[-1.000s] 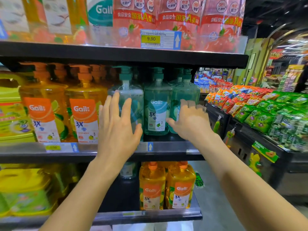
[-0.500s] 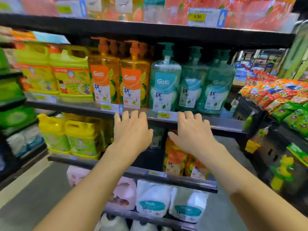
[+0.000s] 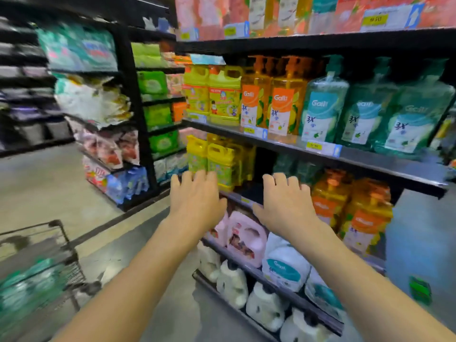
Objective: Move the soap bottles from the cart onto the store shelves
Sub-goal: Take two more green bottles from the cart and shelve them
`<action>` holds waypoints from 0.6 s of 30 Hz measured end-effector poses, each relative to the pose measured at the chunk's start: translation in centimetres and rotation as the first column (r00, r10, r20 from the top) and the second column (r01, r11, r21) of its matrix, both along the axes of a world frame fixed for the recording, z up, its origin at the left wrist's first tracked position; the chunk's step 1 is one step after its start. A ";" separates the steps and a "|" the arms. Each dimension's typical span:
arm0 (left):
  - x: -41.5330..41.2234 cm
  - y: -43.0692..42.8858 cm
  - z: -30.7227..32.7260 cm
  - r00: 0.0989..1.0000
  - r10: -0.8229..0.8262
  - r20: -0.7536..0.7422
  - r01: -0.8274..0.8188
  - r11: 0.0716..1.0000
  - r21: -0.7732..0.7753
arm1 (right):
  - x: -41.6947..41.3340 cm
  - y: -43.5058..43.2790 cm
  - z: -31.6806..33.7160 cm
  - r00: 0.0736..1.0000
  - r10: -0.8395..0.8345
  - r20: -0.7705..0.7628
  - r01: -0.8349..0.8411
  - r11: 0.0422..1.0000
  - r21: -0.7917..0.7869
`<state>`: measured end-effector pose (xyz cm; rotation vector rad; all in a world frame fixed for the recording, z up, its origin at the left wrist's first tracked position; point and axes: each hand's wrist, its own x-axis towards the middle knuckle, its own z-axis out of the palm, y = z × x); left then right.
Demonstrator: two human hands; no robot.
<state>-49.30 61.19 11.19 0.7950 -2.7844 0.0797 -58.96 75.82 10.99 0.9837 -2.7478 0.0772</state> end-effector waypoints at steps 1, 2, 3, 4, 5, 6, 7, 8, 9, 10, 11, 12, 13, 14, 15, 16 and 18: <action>1.7 -0.6 0.0 0.999 0.039 0.013 -0.039 0.999 0.010 | 1.2 -0.8 0.0 0.999 0.038 0.008 -0.038 0.999 -0.004; 3.3 -1.3 0.0 0.997 0.078 0.023 -0.079 0.997 0.016 | 2.3 -1.7 0.0 0.997 0.075 0.011 -0.075 0.997 -0.005; 4.9 -1.9 0.1 0.993 0.117 0.026 -0.117 0.993 0.020 | 3.6 -2.7 0.0 0.994 0.112 0.007 -0.112 0.994 -0.005; 6.6 -2.6 0.2 0.988 0.151 0.024 -0.152 0.988 0.020 | 4.8 -3.8 0.1 0.989 0.145 0.002 -0.145 0.989 -0.007; 8.2 -3.3 0.2 0.983 0.182 0.020 -0.182 0.983 0.020 | 6.0 -4.8 0.2 0.984 0.176 0.001 -0.176 0.984 -0.005; 9.8 -4.0 0.3 0.977 0.212 0.016 -0.213 0.977 0.024 | 7.3 -6.0 0.2 0.978 0.206 -0.001 -0.206 0.978 0.002; 11.4 -4.8 0.2 0.970 0.241 0.011 -0.241 0.970 0.030 | 8.5 -7.2 0.3 0.971 0.238 -0.005 -0.238 0.971 0.011; 13.1 -5.6 0.1 0.963 0.269 0.007 -0.269 0.962 0.037 | 9.8 -8.5 0.3 0.963 0.269 -0.010 -0.269 0.963 0.017; 14.7 -6.5 0.0 0.955 0.298 0.002 -0.298 0.954 0.043 | 11.1 -9.8 0.3 0.954 0.300 -0.014 -0.300 0.954 0.018; 16.4 -7.5 -0.1 0.945 0.327 -0.003 -0.326 0.944 0.052 | 12.3 -11.2 0.3 0.944 0.329 -0.015 -0.329 0.944 0.020; 18.0 -8.5 -0.3 0.935 0.355 -0.002 -0.354 0.933 0.066 | 13.6 -12.6 0.2 0.934 0.357 -0.018 -0.357 0.934 0.025; 19.8 -9.7 -0.5 0.923 0.385 -0.002 -0.383 0.920 0.077 | 15.1 -14.2 0.1 0.922 0.385 -0.023 -0.384 0.922 0.035; 21.4 -10.9 -0.7 0.912 0.410 0.000 -0.408 0.909 0.082 | 16.4 -15.7 -0.1 0.911 0.411 -0.026 -0.409 0.911 0.045; 23.1 -12.1 -1.0 0.901 0.435 0.003 -0.433 0.897 0.082 | 17.8 -17.2 -0.2 0.901 0.434 -0.021 -0.433 0.900 0.050; 24.8 -13.4 -1.2 0.887 0.461 0.005 -0.460 0.884 0.085 | 19.4 -18.9 -0.4 0.889 0.458 -0.008 -0.458 0.888 0.050; 26.6 -14.7 -1.4 0.875 0.484 0.005 -0.483 0.871 0.088 | 20.9 -20.6 -0.5 0.877 0.481 0.007 -0.481 0.875 0.048; 30.1 -17.3 -1.7 0.852 0.523 0.007 -0.521 0.849 0.087 | 24.1 -24.0 -0.9 0.853 0.522 0.027 -0.522 0.851 0.045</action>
